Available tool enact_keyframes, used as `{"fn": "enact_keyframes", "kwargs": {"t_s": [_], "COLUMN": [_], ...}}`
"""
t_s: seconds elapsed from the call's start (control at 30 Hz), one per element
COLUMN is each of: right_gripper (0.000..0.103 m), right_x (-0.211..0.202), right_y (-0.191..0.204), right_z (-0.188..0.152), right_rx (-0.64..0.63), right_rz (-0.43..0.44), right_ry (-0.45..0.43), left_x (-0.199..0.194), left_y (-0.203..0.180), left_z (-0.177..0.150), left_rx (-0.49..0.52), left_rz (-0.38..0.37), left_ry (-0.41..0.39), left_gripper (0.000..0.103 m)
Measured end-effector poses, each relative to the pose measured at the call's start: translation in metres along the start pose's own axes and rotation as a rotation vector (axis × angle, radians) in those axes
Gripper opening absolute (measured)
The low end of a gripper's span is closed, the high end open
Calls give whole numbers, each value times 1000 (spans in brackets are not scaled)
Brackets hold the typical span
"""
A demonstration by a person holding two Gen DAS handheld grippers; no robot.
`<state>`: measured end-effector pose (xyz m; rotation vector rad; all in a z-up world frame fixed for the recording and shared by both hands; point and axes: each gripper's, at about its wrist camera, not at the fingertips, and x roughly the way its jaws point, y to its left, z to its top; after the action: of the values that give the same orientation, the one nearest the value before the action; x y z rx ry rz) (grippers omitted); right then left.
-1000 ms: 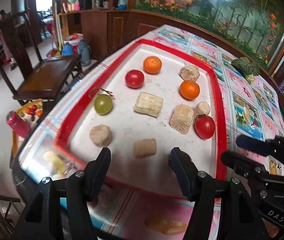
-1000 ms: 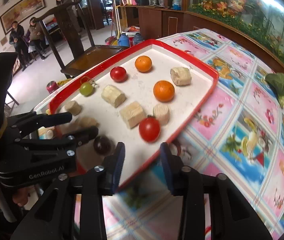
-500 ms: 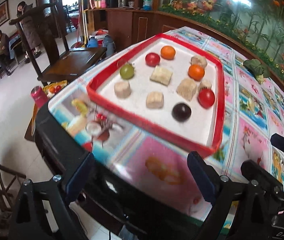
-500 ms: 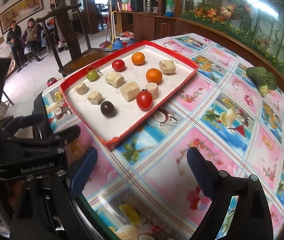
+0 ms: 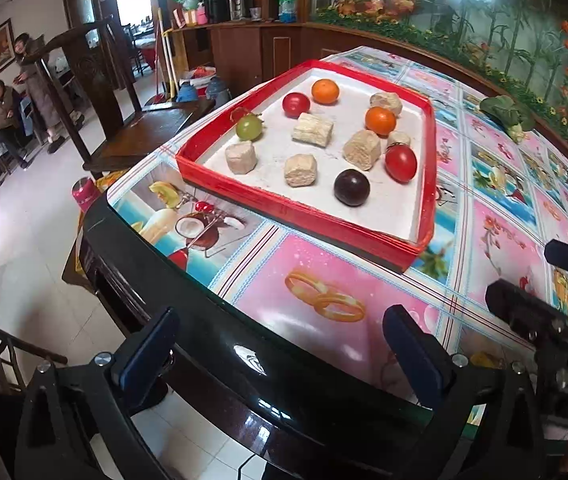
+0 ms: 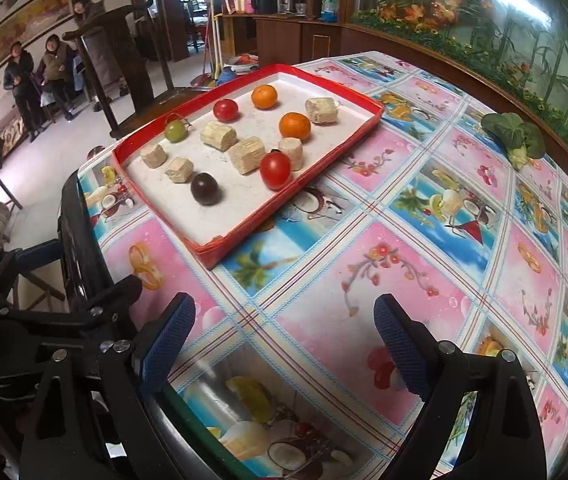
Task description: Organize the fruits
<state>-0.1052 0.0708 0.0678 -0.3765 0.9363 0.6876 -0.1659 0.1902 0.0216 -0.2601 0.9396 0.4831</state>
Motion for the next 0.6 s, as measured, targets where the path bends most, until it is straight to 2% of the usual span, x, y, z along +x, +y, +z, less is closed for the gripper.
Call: {"fn": "enact_keyframes", "kwargs": {"t_s": [0.17, 0.37, 0.6], "right_gripper": [91, 91, 91], "right_x": [-2, -3, -4], "right_y": [-2, -1, -5], "right_z": [-1, -1, 0], "right_rx": [-7, -27, -15], "right_rz": [-16, -43, -58], "right_ry": [-7, -15, -16], "left_x": [-6, -3, -13], "left_y": [-1, 1, -2], "left_z": [1, 6, 11], "left_rx": [21, 19, 65], "left_rz": [-8, -5, 26], "left_ry": [-28, 4, -37], "left_gripper": [103, 102, 102]}}
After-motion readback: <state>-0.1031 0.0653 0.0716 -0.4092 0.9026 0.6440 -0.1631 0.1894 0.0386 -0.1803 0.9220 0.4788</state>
